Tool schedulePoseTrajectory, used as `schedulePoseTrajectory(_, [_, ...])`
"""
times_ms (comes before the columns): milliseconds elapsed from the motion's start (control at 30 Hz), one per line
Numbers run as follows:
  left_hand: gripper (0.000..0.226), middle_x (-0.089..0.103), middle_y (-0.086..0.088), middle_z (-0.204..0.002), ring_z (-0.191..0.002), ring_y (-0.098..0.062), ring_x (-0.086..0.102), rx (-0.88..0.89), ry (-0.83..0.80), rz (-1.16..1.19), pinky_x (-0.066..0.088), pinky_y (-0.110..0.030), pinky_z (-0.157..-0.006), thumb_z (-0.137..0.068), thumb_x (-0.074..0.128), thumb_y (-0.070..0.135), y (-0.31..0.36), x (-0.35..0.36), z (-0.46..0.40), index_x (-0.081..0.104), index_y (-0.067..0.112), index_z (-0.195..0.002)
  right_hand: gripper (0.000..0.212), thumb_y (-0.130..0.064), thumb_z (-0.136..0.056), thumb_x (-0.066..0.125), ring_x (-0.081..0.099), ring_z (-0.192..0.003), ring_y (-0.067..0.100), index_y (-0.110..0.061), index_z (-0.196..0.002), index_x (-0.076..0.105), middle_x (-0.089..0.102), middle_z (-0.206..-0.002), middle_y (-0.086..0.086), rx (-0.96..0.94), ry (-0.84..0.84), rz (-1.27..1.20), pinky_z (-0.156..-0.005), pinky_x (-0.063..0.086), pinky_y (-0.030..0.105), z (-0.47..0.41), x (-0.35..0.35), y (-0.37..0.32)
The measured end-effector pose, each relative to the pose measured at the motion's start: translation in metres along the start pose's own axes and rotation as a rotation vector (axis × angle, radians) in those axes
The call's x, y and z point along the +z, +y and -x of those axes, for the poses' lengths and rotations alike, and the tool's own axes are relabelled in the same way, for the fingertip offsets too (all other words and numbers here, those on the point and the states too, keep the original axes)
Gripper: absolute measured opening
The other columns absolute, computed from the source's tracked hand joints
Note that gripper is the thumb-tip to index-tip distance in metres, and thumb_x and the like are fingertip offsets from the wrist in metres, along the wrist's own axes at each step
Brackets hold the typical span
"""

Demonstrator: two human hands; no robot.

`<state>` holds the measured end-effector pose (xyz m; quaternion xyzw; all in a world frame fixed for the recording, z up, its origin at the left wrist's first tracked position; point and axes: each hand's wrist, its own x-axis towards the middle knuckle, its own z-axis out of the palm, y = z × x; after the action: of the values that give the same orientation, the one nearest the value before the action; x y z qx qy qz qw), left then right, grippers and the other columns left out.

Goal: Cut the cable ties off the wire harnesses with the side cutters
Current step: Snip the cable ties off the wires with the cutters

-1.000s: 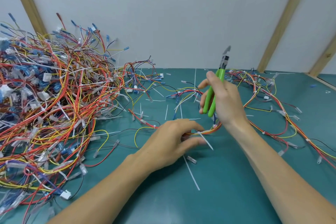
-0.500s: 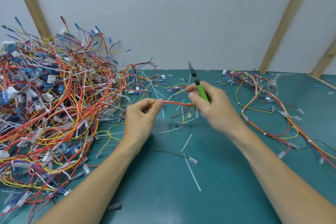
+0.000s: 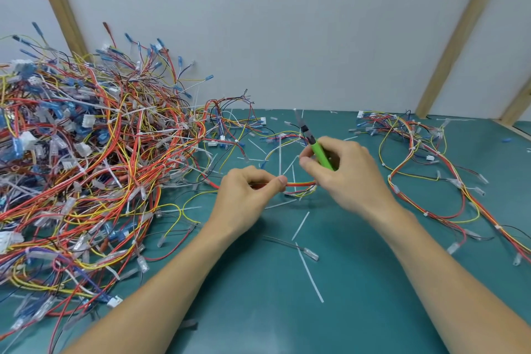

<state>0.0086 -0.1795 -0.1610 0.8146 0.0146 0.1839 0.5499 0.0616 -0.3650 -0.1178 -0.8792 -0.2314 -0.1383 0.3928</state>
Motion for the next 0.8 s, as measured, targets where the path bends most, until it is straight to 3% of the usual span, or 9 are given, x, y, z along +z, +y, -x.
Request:
schedulePoseTrajectory(100, [0.023, 0.059, -0.004, -0.057, -0.054, -0.008, 0.045, -0.017, -0.029, 0.003, 0.033, -0.022, -0.053, -0.091, 0.072, 0.034, -0.001, -0.001, -0.001, 0.078, 0.02, -0.074, 0.021, -0.054, -0.082, 0.068, 0.057, -0.07, 0.014, -0.033, -0.084, 0.063, 0.064, -0.069, -0.011, -0.037, -0.115, 0.153, -0.066, 0.048, 0.035, 0.002, 0.009, 0.004])
schedulePoseTrajectory(233, [0.01, 0.072, -0.003, -0.065, -0.055, -0.013, 0.063, -0.049, 0.005, 0.08, 0.04, -0.016, -0.053, -0.091, 0.072, 0.029, -0.002, -0.006, -0.003, 0.074, 0.021, -0.086, 0.025, -0.043, -0.081, 0.073, 0.061, -0.079, 0.013, -0.033, -0.093, 0.054, 0.068, -0.08, -0.017, 0.068, -0.066, 0.125, -0.072, 0.047, 0.034, -0.001, 0.007, 0.014])
schedulePoseTrajectory(367, [0.016, 0.074, 0.002, -0.071, -0.06, -0.014, 0.07, -0.084, 0.011, 0.061, 0.042, -0.016, -0.053, -0.091, 0.073, 0.03, -0.004, -0.009, -0.006, 0.075, 0.019, -0.079, 0.031, -0.054, -0.08, 0.074, 0.063, -0.084, 0.016, -0.029, -0.093, 0.059, 0.071, -0.084, -0.015, 0.086, -0.05, 0.112, -0.075, 0.048, 0.035, -0.003, 0.005, 0.017])
schedulePoseTrajectory(467, [0.021, 0.071, -0.002, -0.067, -0.052, -0.003, 0.06, -0.114, 0.005, 0.001, 0.038, -0.014, -0.05, -0.091, 0.072, 0.035, -0.006, -0.011, -0.006, 0.077, 0.02, -0.077, 0.039, -0.067, -0.077, 0.065, 0.063, -0.087, 0.019, -0.031, -0.091, 0.058, 0.069, -0.082, -0.015, 0.103, -0.066, 0.127, -0.078, 0.051, 0.039, 0.0, 0.008, 0.017])
schedulePoseTrajectory(633, [0.022, 0.065, 0.0, -0.06, -0.052, -0.004, 0.054, -0.118, -0.011, -0.042, 0.039, -0.014, -0.052, -0.094, 0.069, 0.033, -0.006, -0.009, -0.006, 0.076, 0.02, -0.077, 0.048, -0.084, -0.077, 0.048, 0.064, -0.09, 0.012, -0.041, -0.099, 0.055, 0.067, -0.089, -0.022, 0.128, -0.041, 0.178, -0.08, 0.052, 0.039, -0.002, 0.008, 0.015])
schedulePoseTrajectory(800, [0.02, 0.062, 0.002, -0.061, -0.057, -0.011, 0.049, -0.084, -0.002, -0.116, 0.041, -0.027, -0.059, -0.096, 0.067, 0.029, -0.007, -0.008, -0.006, 0.072, 0.021, -0.078, 0.041, -0.08, -0.083, 0.055, 0.056, -0.086, -0.006, -0.045, -0.104, 0.055, 0.064, -0.094, -0.025, 0.102, -0.155, 0.127, -0.073, 0.046, 0.034, -0.001, 0.007, 0.013])
